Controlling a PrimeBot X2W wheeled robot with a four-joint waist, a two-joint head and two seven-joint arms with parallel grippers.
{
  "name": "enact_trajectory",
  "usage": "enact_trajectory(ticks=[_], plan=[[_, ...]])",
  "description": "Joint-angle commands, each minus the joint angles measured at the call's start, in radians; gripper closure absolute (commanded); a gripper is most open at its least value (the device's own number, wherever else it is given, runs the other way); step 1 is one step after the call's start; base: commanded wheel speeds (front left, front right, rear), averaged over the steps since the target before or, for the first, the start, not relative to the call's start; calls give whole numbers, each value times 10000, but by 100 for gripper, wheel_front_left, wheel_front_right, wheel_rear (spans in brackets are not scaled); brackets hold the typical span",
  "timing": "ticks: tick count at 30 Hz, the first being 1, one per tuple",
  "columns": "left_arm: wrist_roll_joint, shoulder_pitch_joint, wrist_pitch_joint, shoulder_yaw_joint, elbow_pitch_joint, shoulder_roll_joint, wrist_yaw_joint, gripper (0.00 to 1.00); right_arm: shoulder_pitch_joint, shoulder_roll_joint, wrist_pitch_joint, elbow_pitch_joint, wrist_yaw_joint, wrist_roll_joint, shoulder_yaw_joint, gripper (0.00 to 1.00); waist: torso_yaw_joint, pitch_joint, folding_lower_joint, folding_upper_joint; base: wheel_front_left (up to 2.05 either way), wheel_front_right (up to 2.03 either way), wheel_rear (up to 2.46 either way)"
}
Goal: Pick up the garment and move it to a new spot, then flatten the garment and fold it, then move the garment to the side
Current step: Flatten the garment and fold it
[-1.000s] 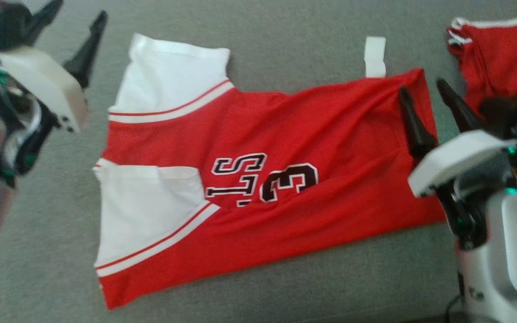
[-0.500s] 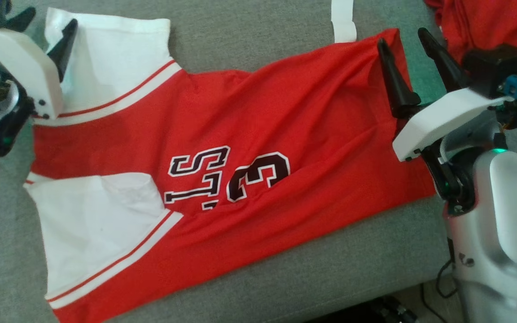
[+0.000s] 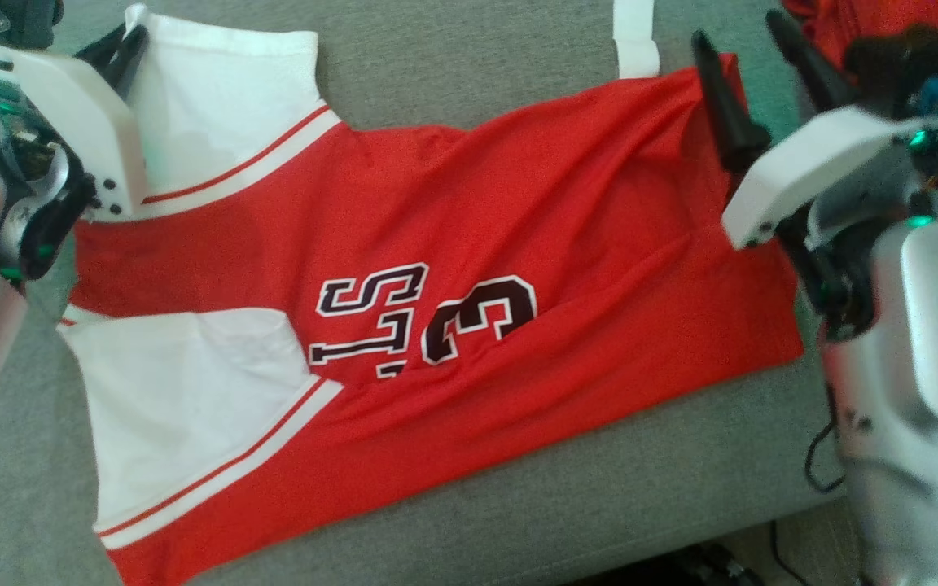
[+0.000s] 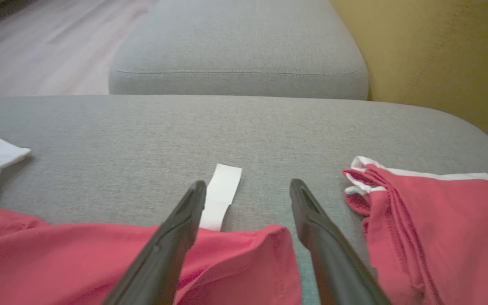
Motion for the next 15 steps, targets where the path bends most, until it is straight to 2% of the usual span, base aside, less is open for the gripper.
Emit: enact_trajectory(ticks=[1,7,11,13,14,15], plan=[[104,-427,-121,491,-276,371,99,100,-300,-89,149,-223,-7,-135,82,0,104,-28,0,0,0,0,0],[126,-592,-744,651,-563,188,194,100,-959,-835,1316,1024,-7,-454,86,0,629,-77,0,0,0,0,0],[77,-499,-952,665,-897,128,201,100,-887,-1343,1950,1444,-7,-123,370,0,899,-140,0,0,0,0,0],[41,-427,-1017,663,-1094,107,205,100,-843,-1486,2095,1530,-7,104,396,14,990,-140,0,0,0,0,0],[19,-393,-1045,667,-1187,92,218,100,-839,-1534,2125,1595,-7,178,362,29,1032,-136,0,0,0,0,0],[-2,-359,-1067,672,-1270,80,235,100,-832,-1590,2190,1678,-7,198,351,49,1069,-130,0,0,0,0,0]])
